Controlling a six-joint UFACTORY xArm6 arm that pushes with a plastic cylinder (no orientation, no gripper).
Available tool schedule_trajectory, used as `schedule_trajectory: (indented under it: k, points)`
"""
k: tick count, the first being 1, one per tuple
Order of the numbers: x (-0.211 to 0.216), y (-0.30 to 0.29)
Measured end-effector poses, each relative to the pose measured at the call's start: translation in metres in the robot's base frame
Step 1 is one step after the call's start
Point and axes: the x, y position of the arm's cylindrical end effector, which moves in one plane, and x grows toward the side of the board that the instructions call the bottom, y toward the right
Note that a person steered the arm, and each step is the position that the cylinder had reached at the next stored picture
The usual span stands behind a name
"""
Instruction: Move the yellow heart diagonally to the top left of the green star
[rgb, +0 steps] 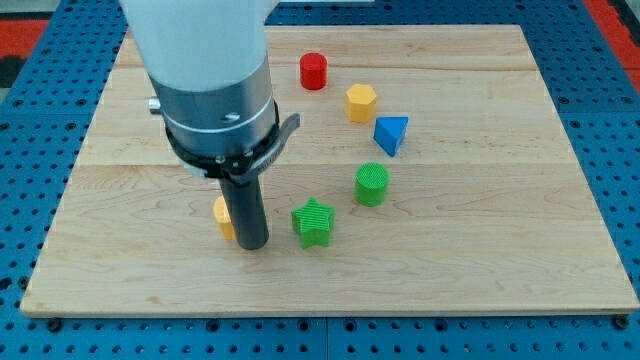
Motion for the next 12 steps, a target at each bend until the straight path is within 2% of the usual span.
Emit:
schedule_trajectory:
  k: [1, 2, 4, 5, 7, 9, 10, 11, 12]
  points:
    - [0.032, -0.024]
    - [0.032, -0.068]
    - [-0.026, -0.048]
    - [-0.028, -0.026]
    - [-0.020, -0.080]
    - [-0.020, -0.081]
    - [-0.005, -0.092]
    - [0.035, -0.101]
    - [0.014, -0.080]
